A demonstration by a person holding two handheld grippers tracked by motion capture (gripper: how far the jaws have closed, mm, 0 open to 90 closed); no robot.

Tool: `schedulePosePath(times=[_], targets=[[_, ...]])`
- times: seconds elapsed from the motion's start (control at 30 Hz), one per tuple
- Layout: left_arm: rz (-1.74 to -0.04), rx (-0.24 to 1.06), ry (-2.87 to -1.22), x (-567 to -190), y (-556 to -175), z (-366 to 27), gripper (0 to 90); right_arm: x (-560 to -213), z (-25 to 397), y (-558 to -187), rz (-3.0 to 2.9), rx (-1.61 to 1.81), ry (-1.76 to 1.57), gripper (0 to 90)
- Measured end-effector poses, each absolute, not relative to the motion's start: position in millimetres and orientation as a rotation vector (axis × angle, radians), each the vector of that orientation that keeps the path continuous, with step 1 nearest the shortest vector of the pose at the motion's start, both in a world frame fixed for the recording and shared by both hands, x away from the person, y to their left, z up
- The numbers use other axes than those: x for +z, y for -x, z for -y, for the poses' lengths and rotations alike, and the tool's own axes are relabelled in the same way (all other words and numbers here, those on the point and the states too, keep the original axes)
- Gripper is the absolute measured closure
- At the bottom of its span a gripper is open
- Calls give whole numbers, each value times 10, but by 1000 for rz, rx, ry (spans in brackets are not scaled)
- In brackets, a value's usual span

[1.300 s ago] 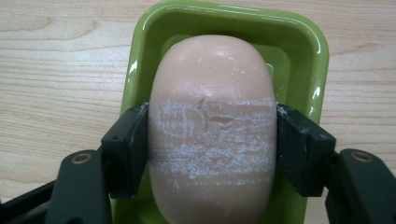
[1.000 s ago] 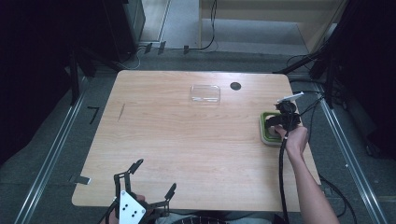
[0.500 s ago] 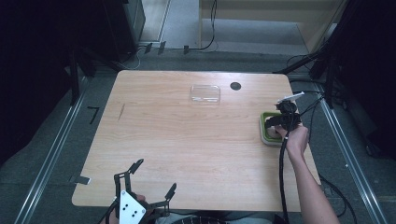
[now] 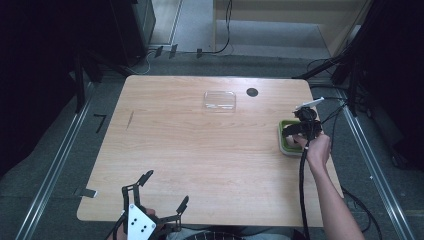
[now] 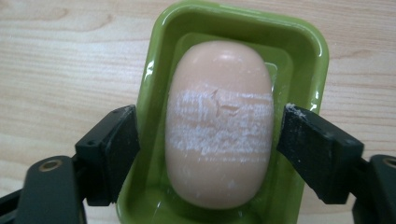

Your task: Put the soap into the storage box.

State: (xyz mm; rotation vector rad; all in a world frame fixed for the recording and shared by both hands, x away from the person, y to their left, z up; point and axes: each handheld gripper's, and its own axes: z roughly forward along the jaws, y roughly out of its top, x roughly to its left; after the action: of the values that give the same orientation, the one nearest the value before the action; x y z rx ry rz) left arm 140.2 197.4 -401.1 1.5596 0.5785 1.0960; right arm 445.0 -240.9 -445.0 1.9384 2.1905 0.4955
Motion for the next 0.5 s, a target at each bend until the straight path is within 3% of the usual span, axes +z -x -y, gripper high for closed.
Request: schedulePosePath(times=[0.5], targets=[[-573,1094,-1560,-4010,-1398,-1970,0,-4214,2328,-4200,-2354,456,-1821,112]])
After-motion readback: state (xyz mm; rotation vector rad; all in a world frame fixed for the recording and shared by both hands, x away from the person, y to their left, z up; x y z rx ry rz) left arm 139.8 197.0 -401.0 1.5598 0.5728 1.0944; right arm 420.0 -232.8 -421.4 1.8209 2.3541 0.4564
